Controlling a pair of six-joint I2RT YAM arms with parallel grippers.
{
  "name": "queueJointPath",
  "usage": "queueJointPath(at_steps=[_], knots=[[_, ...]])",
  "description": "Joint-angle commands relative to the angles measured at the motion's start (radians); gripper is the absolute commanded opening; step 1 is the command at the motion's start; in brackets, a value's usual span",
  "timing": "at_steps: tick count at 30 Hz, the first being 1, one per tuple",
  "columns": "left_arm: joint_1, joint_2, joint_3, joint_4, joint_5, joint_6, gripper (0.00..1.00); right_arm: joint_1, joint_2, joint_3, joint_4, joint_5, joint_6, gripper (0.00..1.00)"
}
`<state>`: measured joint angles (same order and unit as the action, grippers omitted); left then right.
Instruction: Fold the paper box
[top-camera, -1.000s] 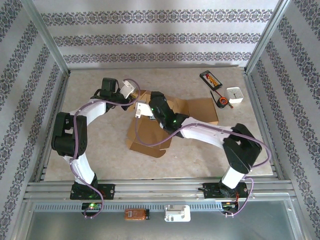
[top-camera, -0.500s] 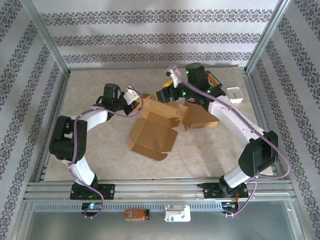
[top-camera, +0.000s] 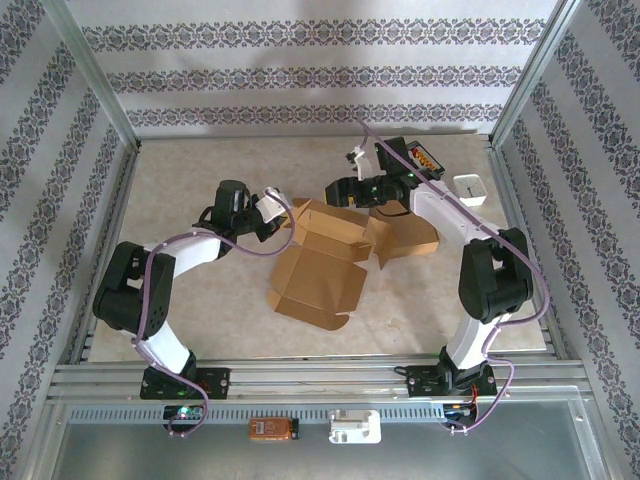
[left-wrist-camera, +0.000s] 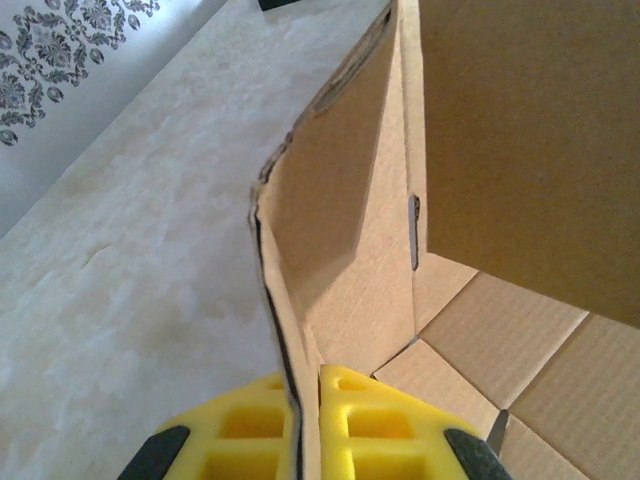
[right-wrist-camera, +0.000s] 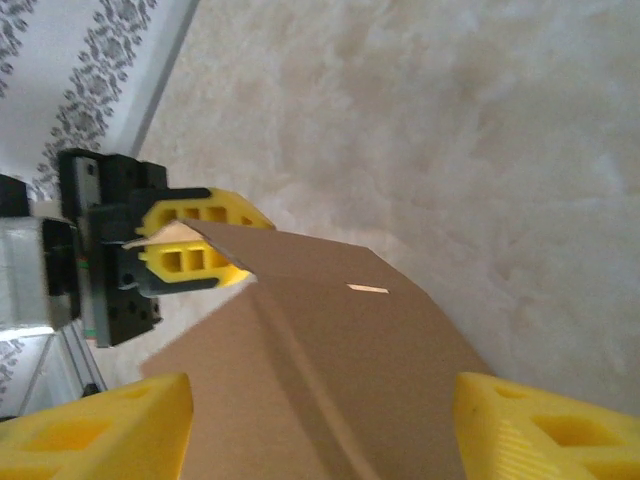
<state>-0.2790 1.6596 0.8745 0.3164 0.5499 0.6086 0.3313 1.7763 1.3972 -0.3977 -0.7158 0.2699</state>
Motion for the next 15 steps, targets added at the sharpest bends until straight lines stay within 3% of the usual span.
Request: queueJointPath(at_steps=[1, 9, 15], knots=[[-0.015, -0.024, -0.035, 0.048, -0.059, -0.008, 0.0, 0.005, 0.035, -0.032, -0.021, -0.056, -0.031, 0.63], [-0.054, -0.053, -0.086, 0.118, -0.121, -0.108, 0.0, 0.04, 0.056, -0.073, -0.015, -0.102, -0.038, 0.64], [-0.122, -0.071, -0.018, -0.005, -0.25, -0.308, 0.0, 0.076, 0.051, -0.09, 0.0, -0.005, -0.021, 0.6]])
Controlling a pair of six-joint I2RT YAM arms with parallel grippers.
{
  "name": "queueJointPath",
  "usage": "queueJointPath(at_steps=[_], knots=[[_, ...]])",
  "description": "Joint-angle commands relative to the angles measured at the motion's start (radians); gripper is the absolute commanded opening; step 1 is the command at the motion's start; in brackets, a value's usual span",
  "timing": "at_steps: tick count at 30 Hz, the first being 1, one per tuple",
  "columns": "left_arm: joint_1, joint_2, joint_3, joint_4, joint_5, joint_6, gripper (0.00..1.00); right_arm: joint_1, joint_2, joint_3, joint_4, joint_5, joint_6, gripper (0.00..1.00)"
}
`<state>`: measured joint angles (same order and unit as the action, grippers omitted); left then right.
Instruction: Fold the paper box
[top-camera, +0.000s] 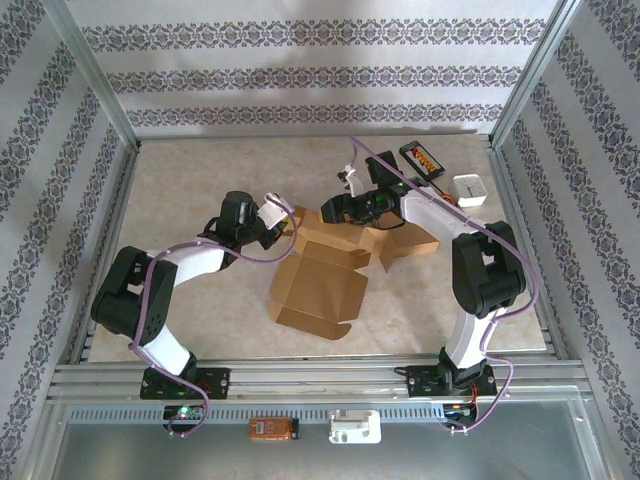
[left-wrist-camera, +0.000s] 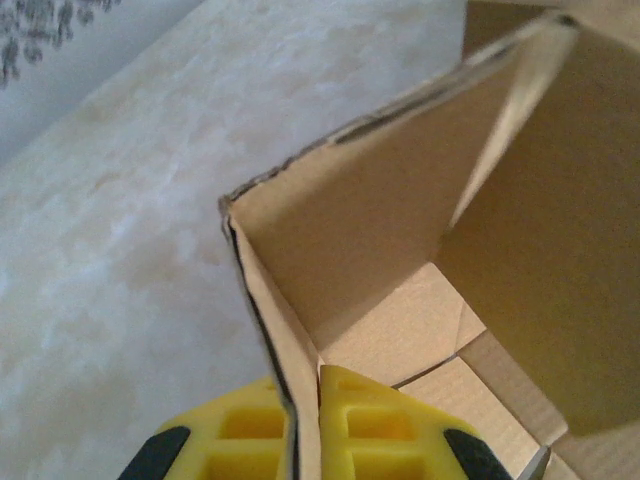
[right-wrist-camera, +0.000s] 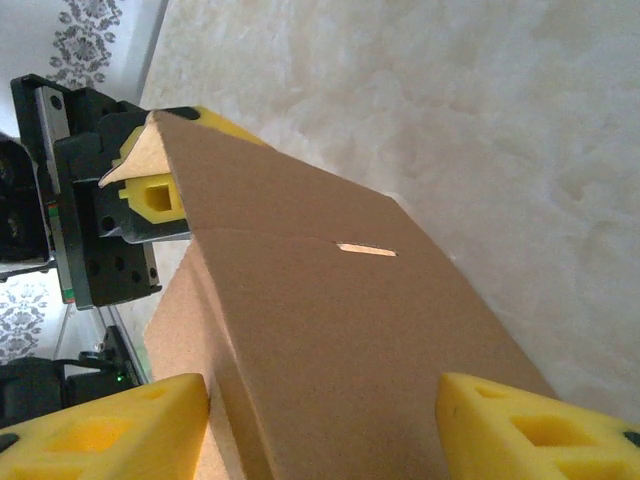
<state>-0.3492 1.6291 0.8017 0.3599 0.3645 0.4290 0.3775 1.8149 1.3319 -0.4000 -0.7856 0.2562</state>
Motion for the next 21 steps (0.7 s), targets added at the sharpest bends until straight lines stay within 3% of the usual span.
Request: queueJointPath(at_steps=[1, 5, 8, 15, 21], knots=[[-0.06, -0.041, 0.068, -0.072, -0.093, -0.171, 0.01, 0.036, 0.007, -0.025, 0.006, 0.089, -0.003, 0.58], [-0.101, -0.044, 0.133, -0.208, -0.265, -0.412, 0.05, 0.061, -0.026, -0.027, 0.013, 0.193, 0.008, 0.57], [-0.11, -0.052, 0.186, -0.307, -0.297, -0.545, 0.05, 0.074, -0.058, -0.033, 0.033, 0.253, 0.034, 0.57], [-0.126, -0.059, 0.175, -0.273, -0.317, -0.452, 0.05, 0.076, -0.173, -0.046, 0.06, 0.3, 0.026, 0.66], [-0.126, -0.042, 0.146, -0.187, -0.262, -0.389, 0.05, 0.061, -0.18, -0.045, 0.021, 0.173, -0.009, 0.81]])
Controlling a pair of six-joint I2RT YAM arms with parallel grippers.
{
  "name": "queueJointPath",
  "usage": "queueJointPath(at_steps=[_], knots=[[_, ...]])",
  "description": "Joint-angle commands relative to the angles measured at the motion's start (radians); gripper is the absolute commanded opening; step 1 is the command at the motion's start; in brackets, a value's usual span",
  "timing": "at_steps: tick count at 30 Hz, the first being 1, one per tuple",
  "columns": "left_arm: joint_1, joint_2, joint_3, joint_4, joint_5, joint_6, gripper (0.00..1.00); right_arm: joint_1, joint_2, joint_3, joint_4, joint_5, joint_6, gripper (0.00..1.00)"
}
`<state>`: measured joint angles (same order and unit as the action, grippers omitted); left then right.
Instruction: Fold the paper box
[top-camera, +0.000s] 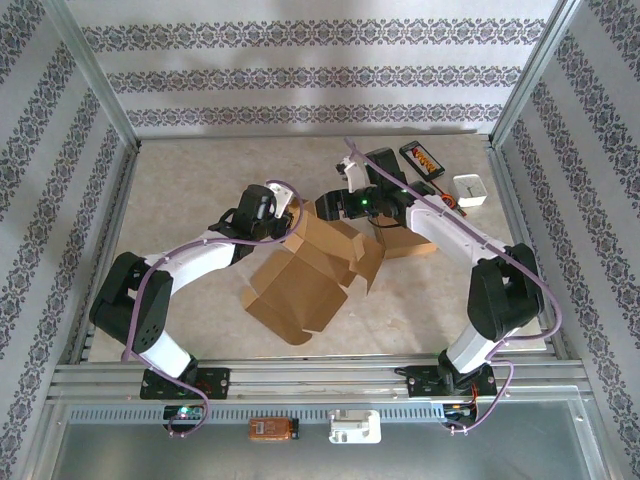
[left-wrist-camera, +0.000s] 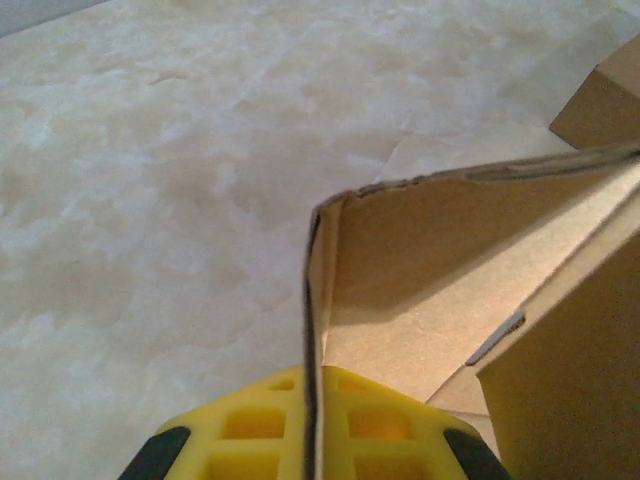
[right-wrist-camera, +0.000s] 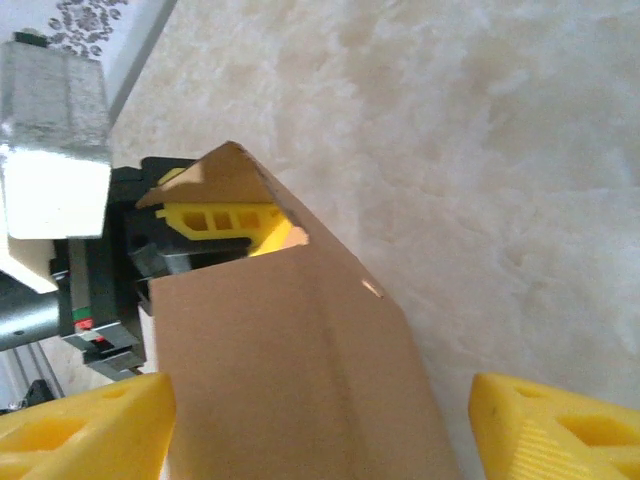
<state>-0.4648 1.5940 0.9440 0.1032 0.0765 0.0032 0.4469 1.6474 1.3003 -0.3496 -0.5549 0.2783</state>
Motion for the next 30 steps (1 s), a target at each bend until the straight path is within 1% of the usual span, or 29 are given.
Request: queueJointPath(at_steps=[1, 2, 5, 8, 12, 15, 19, 21, 24, 27, 30], knots=[[-0.011, -0.005, 0.001, 0.077, 0.035, 0.05, 0.05, -0.008, -0.01, -0.014, -0.046, -0.076, -0.048, 0.83], [-0.011, -0.004, 0.0, 0.083, 0.037, 0.058, 0.05, -0.009, -0.003, -0.012, -0.063, -0.103, -0.072, 0.86], [-0.011, -0.002, 0.001, 0.084, 0.043, 0.077, 0.05, -0.012, 0.029, 0.006, -0.124, -0.136, -0.111, 0.86], [-0.01, -0.001, 0.003, 0.085, 0.053, 0.097, 0.04, -0.014, 0.048, 0.008, -0.139, -0.171, -0.132, 0.84], [-0.008, 0.007, 0.007, 0.088, 0.066, 0.127, 0.04, -0.021, 0.066, 0.002, -0.124, -0.234, -0.123, 0.75], [-0.007, 0.018, 0.014, 0.09, 0.086, 0.156, 0.04, -0.023, 0.078, 0.002, -0.123, -0.248, -0.115, 0.67], [-0.005, 0.027, 0.033, 0.082, 0.109, 0.157, 0.04, -0.02, 0.076, -0.004, -0.109, -0.242, -0.099, 0.62], [-0.005, 0.024, 0.04, 0.083, 0.114, 0.139, 0.04, -0.013, 0.067, -0.004, -0.114, -0.184, -0.104, 0.58], [-0.005, 0.007, 0.056, 0.062, 0.145, 0.09, 0.05, 0.006, 0.033, -0.016, -0.109, -0.031, -0.125, 0.54], [-0.005, -0.019, 0.059, 0.054, 0.193, 0.039, 0.07, 0.032, -0.008, -0.024, -0.104, 0.128, -0.188, 0.52], [-0.005, -0.045, 0.043, 0.075, 0.215, 0.0, 0.07, 0.068, -0.046, -0.037, -0.079, 0.284, -0.254, 0.52]])
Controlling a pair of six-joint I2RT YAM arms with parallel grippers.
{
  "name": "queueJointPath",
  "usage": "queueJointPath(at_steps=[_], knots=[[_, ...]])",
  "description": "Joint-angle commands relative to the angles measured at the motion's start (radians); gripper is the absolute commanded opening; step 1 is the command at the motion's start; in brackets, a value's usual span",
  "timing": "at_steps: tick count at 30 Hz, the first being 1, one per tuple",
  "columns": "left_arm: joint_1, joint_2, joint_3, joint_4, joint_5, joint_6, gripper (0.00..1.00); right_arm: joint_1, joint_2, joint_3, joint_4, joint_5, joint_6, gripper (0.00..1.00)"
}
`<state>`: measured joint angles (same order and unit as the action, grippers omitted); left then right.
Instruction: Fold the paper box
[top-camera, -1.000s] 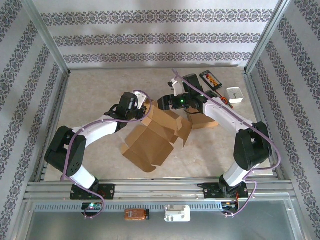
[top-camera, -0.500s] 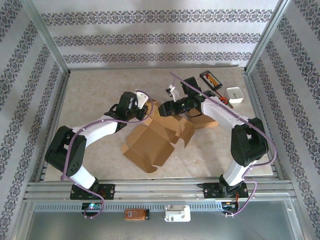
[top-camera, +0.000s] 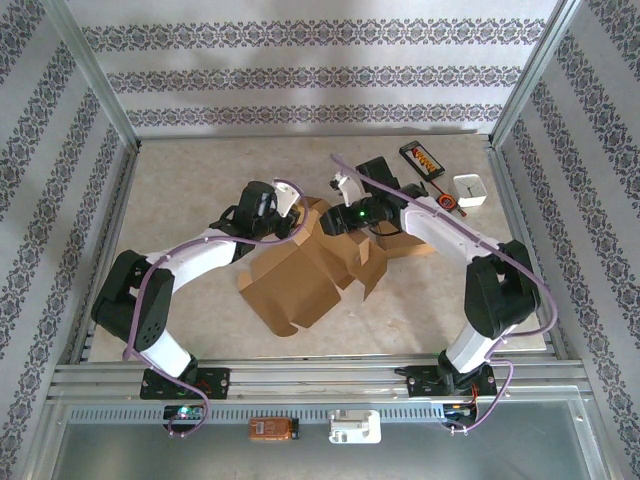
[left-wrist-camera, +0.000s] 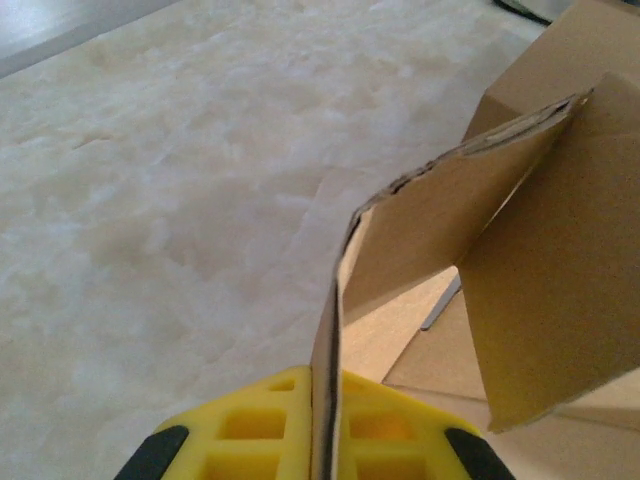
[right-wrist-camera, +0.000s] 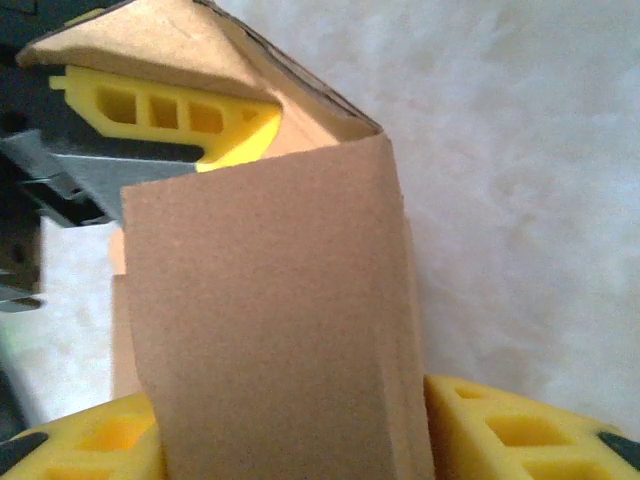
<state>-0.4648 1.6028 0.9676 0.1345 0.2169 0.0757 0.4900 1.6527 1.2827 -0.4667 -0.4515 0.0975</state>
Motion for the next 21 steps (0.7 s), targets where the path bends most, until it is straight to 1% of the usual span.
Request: queueJointPath(at_steps=[1, 4, 6, 10, 13, 17, 20, 21], knots=[[-0.005, -0.058, 0.014, 0.046, 0.08, -0.087, 0.08, 0.036, -0.057, -0.022, 0.043, 0.226, -0.089, 0.51], [-0.006, -0.057, 0.005, 0.067, 0.121, -0.164, 0.09, 0.062, -0.065, -0.019, 0.059, 0.324, -0.123, 0.51], [-0.005, -0.051, -0.013, 0.108, 0.153, -0.232, 0.14, 0.081, -0.062, -0.024, 0.073, 0.372, -0.147, 0.51], [-0.006, -0.023, -0.068, 0.243, 0.242, -0.375, 0.17, 0.11, -0.056, -0.049, 0.124, 0.422, -0.191, 0.5], [-0.006, 0.004, -0.119, 0.325, 0.29, -0.452, 0.18, 0.117, -0.057, -0.081, 0.167, 0.438, -0.216, 0.5], [-0.007, 0.004, -0.201, 0.375, 0.283, -0.485, 0.19, 0.136, -0.069, -0.134, 0.219, 0.478, -0.291, 0.5], [-0.007, 0.002, -0.25, 0.382, 0.268, -0.478, 0.26, 0.159, -0.076, -0.177, 0.25, 0.512, -0.35, 0.5], [-0.007, 0.002, -0.26, 0.382, 0.266, -0.478, 0.26, 0.169, -0.078, -0.193, 0.258, 0.533, -0.374, 0.51]])
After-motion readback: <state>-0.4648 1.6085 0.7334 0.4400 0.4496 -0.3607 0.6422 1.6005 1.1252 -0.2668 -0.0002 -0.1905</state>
